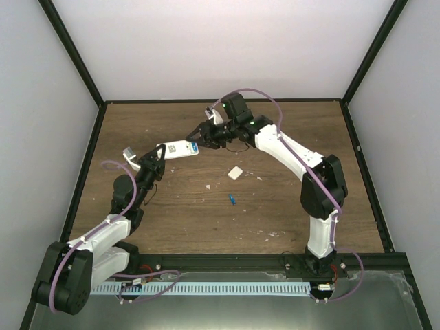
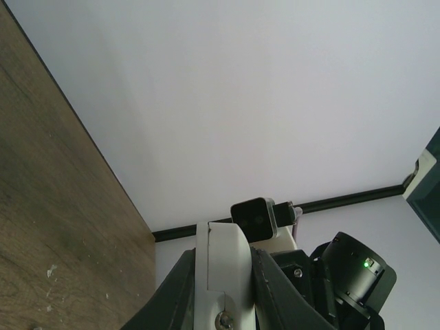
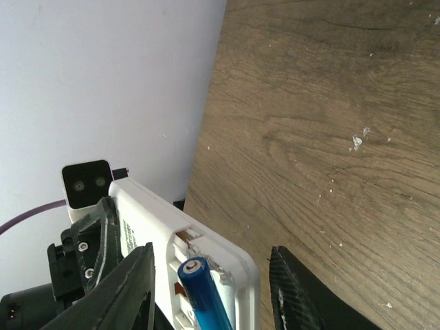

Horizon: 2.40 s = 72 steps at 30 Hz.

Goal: Load the batteries into the remote control

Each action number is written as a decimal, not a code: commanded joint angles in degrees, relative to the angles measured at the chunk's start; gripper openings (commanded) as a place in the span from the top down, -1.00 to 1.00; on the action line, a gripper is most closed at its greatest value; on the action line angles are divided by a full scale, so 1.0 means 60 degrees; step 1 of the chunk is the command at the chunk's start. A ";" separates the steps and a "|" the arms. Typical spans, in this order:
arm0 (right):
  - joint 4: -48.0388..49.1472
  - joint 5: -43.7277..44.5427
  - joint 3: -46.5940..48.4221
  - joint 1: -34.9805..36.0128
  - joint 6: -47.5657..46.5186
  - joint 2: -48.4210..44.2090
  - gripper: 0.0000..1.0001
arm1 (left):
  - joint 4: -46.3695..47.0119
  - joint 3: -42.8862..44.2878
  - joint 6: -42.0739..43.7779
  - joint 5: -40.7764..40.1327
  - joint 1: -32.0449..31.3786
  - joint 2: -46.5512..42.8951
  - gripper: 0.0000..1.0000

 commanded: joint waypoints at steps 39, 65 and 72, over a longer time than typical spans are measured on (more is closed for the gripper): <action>0.1102 -0.0925 -0.0705 -0.0234 0.0475 -0.0517 0.63 | 0.0476 0.0041 0.0150 -0.0068 -0.0053 -0.0010 1.00; -0.0476 0.0225 0.0609 -0.0252 -0.0711 -0.0484 0.78 | 0.0116 -0.0038 0.0233 -0.0137 -0.0056 -0.0005 1.00; -0.0549 0.0116 0.0636 -0.0250 -0.0784 -0.0441 0.78 | 0.0100 -0.0004 0.0233 -0.0138 -0.0056 0.0008 1.00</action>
